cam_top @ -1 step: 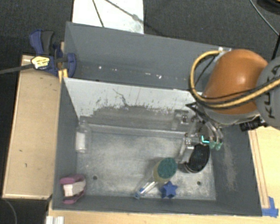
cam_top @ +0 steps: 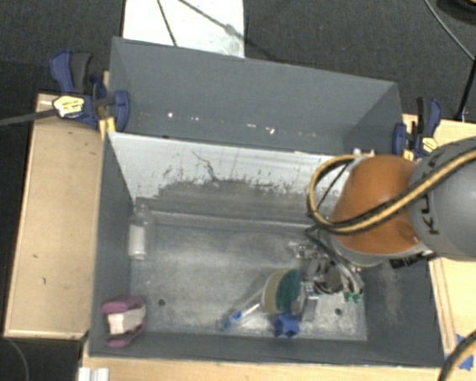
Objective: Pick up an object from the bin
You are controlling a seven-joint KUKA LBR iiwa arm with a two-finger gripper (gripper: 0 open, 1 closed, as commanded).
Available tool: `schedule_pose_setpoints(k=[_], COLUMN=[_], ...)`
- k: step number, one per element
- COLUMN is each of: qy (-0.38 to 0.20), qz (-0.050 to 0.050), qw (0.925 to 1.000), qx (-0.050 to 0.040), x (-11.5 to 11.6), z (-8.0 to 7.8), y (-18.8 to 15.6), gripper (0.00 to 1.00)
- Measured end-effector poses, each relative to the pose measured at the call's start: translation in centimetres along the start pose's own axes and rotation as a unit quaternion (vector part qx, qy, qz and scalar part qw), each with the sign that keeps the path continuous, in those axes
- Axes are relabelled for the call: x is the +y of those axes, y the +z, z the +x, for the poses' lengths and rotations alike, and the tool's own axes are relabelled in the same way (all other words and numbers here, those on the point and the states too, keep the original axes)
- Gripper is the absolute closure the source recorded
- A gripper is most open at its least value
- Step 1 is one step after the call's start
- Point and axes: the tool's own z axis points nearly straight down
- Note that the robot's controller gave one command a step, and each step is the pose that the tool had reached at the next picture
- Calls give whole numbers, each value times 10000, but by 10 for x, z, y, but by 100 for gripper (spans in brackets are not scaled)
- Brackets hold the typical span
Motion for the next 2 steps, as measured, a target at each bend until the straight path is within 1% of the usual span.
schedule_pose_setpoints(k=[1, 2], qy=[3, 144], qz=[8, 6], qw=[10000, 9999], qx=[-60, -85], x=[0, -3], z=[-4, -3], y=[-6, -151], gripper=[100, 100])
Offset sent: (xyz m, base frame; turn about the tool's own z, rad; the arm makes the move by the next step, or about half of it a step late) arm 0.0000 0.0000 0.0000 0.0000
